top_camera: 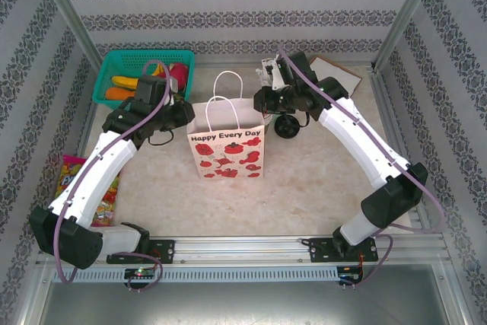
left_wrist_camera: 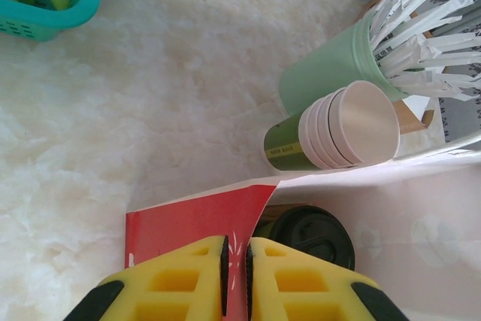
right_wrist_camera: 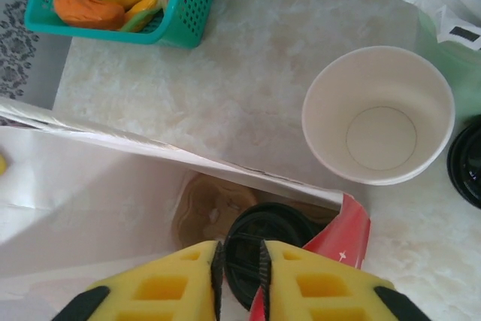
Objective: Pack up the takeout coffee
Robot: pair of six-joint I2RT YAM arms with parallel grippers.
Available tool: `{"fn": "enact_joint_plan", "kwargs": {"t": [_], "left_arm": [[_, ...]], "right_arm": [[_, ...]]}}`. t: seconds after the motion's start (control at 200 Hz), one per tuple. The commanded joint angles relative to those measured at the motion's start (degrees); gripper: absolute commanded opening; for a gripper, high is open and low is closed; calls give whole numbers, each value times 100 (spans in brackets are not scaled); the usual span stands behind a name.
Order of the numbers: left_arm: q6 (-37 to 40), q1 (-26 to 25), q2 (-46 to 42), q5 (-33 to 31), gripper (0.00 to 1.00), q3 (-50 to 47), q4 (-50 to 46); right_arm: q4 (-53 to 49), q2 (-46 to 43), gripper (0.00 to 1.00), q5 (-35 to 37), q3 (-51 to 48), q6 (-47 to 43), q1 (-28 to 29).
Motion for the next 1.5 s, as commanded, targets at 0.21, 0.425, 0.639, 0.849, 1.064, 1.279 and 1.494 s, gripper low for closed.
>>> {"fn": "enact_joint_plan", "kwargs": {"t": [0.21,0.425,0.639,0.849,1.064,1.279,1.494], "left_arm": [[100,80,5,151,34,379,-402],[139,88,-201,211,45,357,-357],[332,101,-669,-201,64,100,-154],[279,113,-1180,-978,93,-355,104],[139,136,-1676,-1793,100,-830,264],[155,150,-1811,-2005,100,-1047,251],[210,171,-1791,-2068,100,-1132,283]], "right_arm": [[-240,-240,47,264,224,-256,-398],[-104,-296,54,692,61,-250,-898],[435,-302,61,1128,-372,446,-1216],[1091,-344,65,1301,-831,1253,-1286],[1206,-21,63,1489,-912,2433,-1304],[1163,391,57,1645,-697,3124,-1281],[1199,634,54,1426,-535,3215,-1282]]}}
